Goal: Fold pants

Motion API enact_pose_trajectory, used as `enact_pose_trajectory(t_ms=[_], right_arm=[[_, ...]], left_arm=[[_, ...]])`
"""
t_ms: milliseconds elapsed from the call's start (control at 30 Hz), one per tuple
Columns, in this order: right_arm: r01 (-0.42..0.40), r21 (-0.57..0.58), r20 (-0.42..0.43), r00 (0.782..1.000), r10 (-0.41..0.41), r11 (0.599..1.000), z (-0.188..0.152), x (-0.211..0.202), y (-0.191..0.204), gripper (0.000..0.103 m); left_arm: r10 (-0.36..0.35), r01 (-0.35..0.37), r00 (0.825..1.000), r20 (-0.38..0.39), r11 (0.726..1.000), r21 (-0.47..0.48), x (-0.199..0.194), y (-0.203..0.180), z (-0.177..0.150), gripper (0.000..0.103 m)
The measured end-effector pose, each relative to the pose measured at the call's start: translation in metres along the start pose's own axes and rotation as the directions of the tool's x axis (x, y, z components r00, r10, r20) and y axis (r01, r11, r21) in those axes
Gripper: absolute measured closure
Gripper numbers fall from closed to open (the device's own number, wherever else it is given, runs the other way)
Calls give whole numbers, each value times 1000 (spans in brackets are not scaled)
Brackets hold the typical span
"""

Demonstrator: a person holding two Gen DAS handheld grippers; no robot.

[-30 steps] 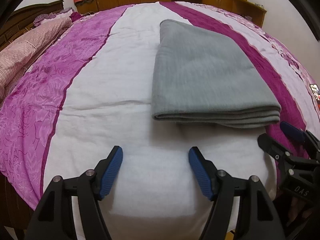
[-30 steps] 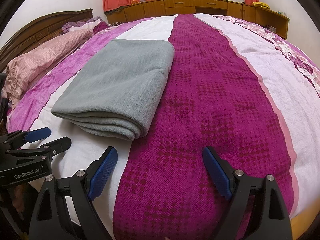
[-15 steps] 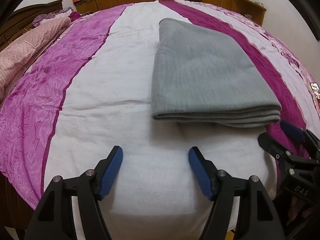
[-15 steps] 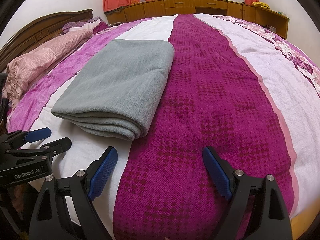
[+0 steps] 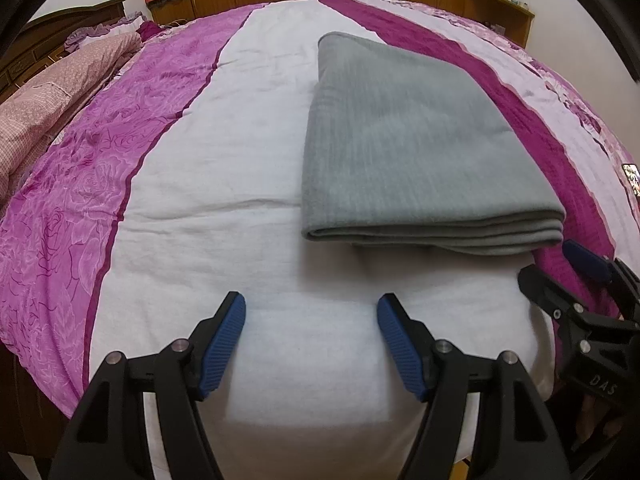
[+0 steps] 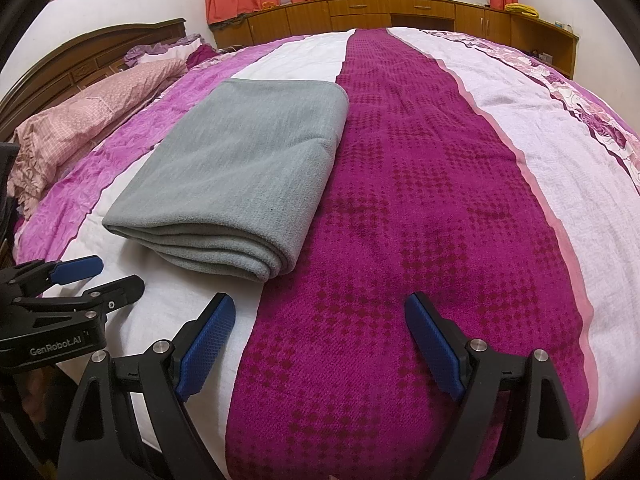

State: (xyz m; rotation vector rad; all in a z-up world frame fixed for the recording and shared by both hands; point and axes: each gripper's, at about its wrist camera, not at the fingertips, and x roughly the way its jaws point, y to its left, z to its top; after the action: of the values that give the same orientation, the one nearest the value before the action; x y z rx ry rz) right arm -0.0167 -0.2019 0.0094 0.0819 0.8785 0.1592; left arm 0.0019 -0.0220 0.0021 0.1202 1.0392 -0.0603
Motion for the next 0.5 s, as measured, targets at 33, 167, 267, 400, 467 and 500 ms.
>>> enact_pose_trajectory(t_ms=[33, 167, 267, 400, 467, 500], right_arm=[[0, 0, 0, 1000, 0, 1000, 0, 0, 0, 20], [0, 0, 0, 1000, 0, 1000, 0, 0, 0, 20], [0, 0, 0, 1000, 0, 1000, 0, 0, 0, 20], [0, 0, 0, 1000, 0, 1000, 0, 0, 0, 20], [0, 0, 0, 1000, 0, 1000, 0, 0, 0, 20], [1, 0, 0, 1000, -1, 1000, 0, 0, 0, 20]], left_arm=[[0, 0, 1000, 0, 1000, 0, 0, 0, 0, 31], [0, 0, 1000, -1, 1000, 0, 0, 0, 0, 31], [0, 0, 1000, -2, 1000, 0, 0, 0, 0, 31], [-1, 1, 1000, -8, 1000, 2, 1, 1, 0, 31], [-4, 4, 1000, -12, 1000, 3, 2, 2, 0, 31], [-5, 5, 1000, -14, 1000, 2, 2, 2, 1, 31]])
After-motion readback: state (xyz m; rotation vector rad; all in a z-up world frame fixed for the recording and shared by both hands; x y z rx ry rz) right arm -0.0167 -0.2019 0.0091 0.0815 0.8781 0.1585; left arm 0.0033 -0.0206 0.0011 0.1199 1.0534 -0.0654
